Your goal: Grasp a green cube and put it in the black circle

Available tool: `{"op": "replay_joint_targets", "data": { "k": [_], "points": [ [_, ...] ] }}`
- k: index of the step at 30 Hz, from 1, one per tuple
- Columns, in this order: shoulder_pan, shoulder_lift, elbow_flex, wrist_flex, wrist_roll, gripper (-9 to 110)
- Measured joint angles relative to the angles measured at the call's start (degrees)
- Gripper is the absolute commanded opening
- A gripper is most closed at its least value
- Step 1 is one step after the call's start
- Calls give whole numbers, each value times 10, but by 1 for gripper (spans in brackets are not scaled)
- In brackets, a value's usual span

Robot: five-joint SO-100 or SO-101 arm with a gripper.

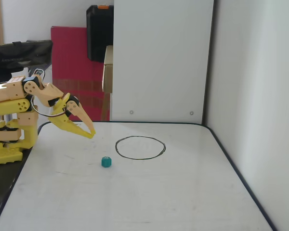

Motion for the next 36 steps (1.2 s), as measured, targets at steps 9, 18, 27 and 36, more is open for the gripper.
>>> {"op": "replay_joint_targets", "data": {
  "k": [9, 18, 27, 36],
  "points": [
    [0, 0, 0, 0, 0, 0],
    [0, 0, 0, 0, 0, 0],
    [6, -51, -42, 35, 0, 2],
    [41, -180, -329, 191, -34, 8]
  ]
}}
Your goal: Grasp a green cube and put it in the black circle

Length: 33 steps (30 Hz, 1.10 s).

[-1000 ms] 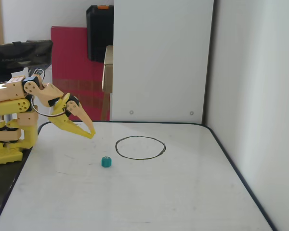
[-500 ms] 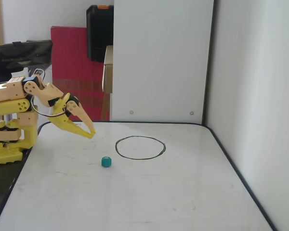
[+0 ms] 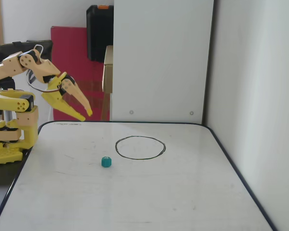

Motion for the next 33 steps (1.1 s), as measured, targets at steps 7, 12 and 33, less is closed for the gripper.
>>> {"op": "replay_joint_targets", "data": {
  "k": [7, 12, 33],
  "points": [
    [26, -189, -170, 53, -126, 11],
    [63, -330, -212, 25, -178, 13],
    [146, -684, -321, -47, -284, 16]
  ]
}}
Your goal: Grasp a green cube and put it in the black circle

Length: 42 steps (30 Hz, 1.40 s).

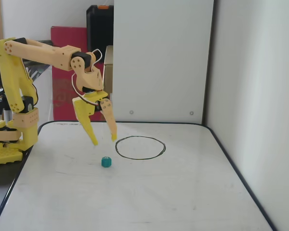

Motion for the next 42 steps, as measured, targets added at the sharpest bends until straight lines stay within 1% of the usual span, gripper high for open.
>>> {"op": "replay_joint_targets", "data": {
  "k": [19, 31, 42],
  "points": [
    [-8, -89, 0, -52, -3, 16],
    [4, -105, -2, -62, -3, 15],
    [-8, -114, -2, -77, -3, 14]
  ]
}}
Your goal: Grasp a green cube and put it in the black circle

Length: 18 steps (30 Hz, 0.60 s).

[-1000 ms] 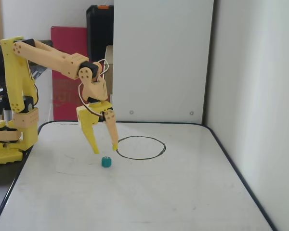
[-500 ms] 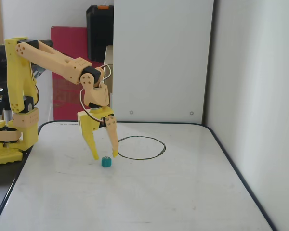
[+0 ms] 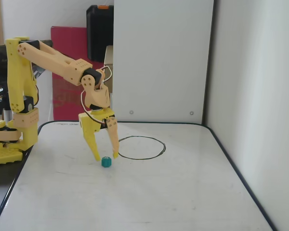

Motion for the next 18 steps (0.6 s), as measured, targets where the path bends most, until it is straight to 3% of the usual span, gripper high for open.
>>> {"op": "replay_joint_targets", "data": {
  "k": [9, 13, 18],
  "points": [
    [1, -12, 0, -10, 0, 13],
    [1, -18, 0, -17, 0, 1],
    [0, -18, 0, -17, 7, 0]
  ]
}}
